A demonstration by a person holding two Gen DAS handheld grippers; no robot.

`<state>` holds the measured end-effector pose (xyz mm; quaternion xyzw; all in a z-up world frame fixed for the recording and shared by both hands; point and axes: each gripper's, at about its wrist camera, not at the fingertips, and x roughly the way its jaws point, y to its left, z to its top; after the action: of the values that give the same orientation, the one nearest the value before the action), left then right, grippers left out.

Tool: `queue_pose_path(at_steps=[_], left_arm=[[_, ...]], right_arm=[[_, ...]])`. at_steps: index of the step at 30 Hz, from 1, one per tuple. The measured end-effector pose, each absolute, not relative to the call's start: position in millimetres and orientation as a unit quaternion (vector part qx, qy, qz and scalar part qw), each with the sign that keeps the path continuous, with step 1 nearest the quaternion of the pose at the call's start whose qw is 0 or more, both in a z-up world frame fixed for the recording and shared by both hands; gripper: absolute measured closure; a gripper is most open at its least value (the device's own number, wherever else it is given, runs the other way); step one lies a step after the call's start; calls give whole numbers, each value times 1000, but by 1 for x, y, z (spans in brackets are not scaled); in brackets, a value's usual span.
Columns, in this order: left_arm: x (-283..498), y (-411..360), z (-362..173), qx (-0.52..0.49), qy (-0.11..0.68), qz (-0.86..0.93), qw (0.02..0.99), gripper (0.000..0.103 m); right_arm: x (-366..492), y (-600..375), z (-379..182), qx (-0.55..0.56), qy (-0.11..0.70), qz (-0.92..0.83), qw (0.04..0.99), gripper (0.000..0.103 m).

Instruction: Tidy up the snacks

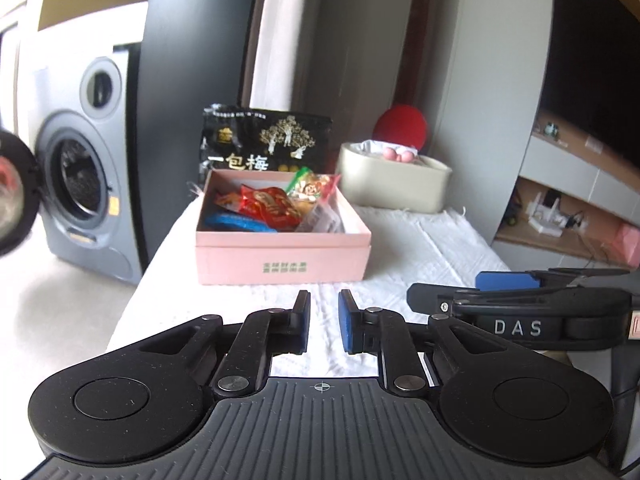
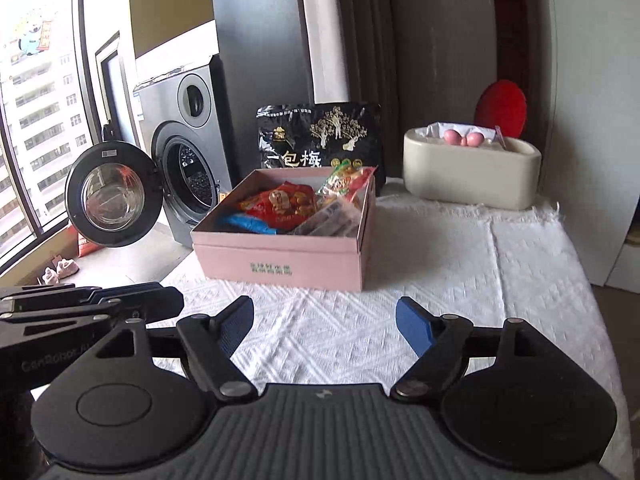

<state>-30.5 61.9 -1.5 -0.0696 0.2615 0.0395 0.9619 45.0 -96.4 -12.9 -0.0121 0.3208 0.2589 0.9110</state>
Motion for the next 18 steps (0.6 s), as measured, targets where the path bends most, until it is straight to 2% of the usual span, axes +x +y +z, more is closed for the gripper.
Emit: queue_pose_path(at_steps=[18], left_arm=[[-43,42,7,-43,261,51,963,85]], right_arm=[[14,-106,-5,-11,304,253,918,21]])
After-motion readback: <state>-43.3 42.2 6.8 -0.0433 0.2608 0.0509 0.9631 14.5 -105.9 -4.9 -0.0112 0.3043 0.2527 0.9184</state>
